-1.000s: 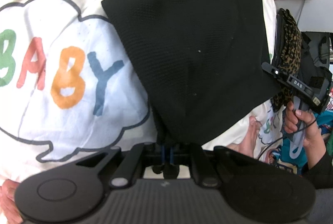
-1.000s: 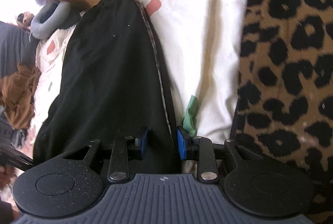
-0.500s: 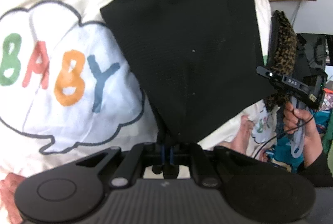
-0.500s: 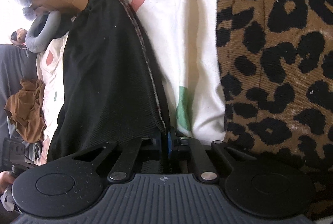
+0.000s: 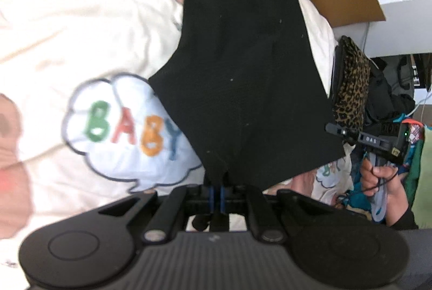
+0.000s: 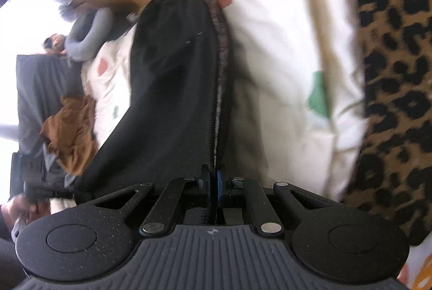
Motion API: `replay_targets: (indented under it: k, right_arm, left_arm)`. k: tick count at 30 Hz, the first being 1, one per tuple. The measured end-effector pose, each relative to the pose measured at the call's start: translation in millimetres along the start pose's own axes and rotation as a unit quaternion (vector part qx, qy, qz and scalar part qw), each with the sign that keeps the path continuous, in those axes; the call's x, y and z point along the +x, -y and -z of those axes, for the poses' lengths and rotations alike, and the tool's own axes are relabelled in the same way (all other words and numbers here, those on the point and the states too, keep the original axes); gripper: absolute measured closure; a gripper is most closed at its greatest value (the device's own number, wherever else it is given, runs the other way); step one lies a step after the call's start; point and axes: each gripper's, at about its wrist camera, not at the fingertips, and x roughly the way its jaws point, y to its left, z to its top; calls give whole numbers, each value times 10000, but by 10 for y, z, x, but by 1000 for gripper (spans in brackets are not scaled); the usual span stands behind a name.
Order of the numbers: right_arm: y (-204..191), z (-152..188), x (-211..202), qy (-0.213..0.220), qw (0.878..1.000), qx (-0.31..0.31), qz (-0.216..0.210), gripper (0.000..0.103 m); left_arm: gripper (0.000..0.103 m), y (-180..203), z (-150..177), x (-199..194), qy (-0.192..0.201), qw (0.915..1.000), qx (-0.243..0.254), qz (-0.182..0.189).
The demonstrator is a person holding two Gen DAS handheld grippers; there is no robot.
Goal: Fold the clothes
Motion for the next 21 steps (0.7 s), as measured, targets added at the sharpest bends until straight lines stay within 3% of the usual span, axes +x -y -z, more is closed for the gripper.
replay_targets:
  k: [10, 15, 21]
  right_arm:
    - [-471, 89, 410, -612, 9945, -625, -573, 101]
    - [-557, 142, 468, -753, 9926, -810, -508, 101]
    - [-362, 237, 391, -927, 9937, -623, -4, 101]
  left_arm:
    - [99, -232, 59, -441, 287, 9984, -43, -485]
    - [99, -368, 130, -322, 332, 9979, -228, -498]
    - [99, -467, 253, 83, 151, 9987, -403, -276]
